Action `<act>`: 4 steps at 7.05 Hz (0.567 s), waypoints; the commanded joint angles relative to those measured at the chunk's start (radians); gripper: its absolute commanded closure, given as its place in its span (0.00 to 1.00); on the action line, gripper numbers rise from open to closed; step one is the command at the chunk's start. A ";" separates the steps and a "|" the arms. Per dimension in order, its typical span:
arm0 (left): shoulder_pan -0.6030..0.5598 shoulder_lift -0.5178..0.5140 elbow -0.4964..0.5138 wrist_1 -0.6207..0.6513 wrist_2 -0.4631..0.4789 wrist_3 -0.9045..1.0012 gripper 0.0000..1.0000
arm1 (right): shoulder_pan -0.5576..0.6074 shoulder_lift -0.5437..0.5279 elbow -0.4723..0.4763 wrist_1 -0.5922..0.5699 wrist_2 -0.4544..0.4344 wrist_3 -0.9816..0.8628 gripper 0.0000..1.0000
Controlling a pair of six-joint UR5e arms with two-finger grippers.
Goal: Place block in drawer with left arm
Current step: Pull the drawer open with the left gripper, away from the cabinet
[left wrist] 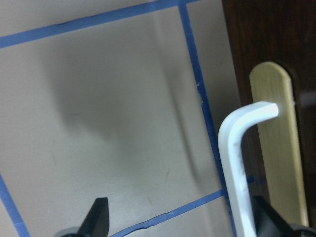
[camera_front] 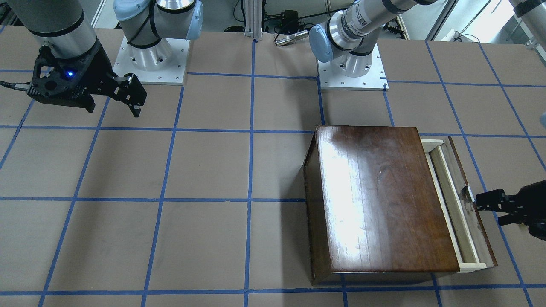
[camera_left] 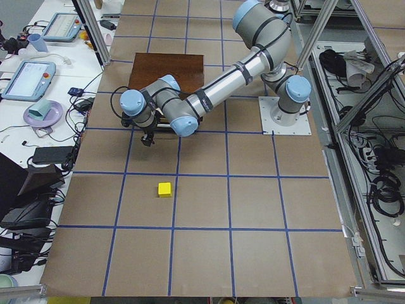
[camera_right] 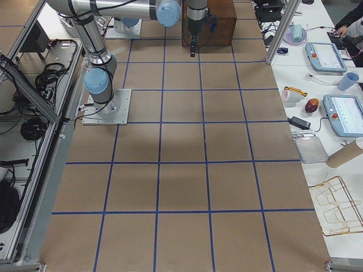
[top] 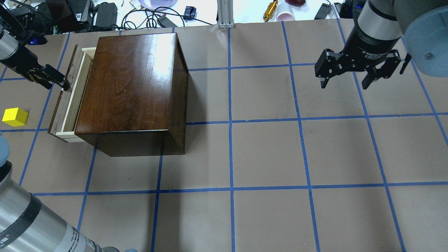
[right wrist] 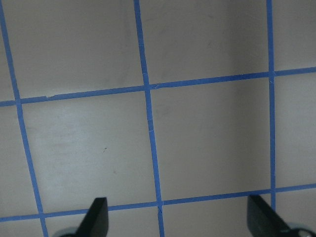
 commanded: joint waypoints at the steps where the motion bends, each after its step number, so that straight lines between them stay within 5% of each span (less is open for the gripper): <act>1: 0.004 -0.010 0.020 0.000 0.014 0.025 0.00 | 0.000 0.000 0.000 0.000 0.000 0.000 0.00; 4: 0.029 -0.023 0.043 0.002 0.021 0.056 0.00 | 0.000 0.000 0.000 0.000 0.000 0.000 0.00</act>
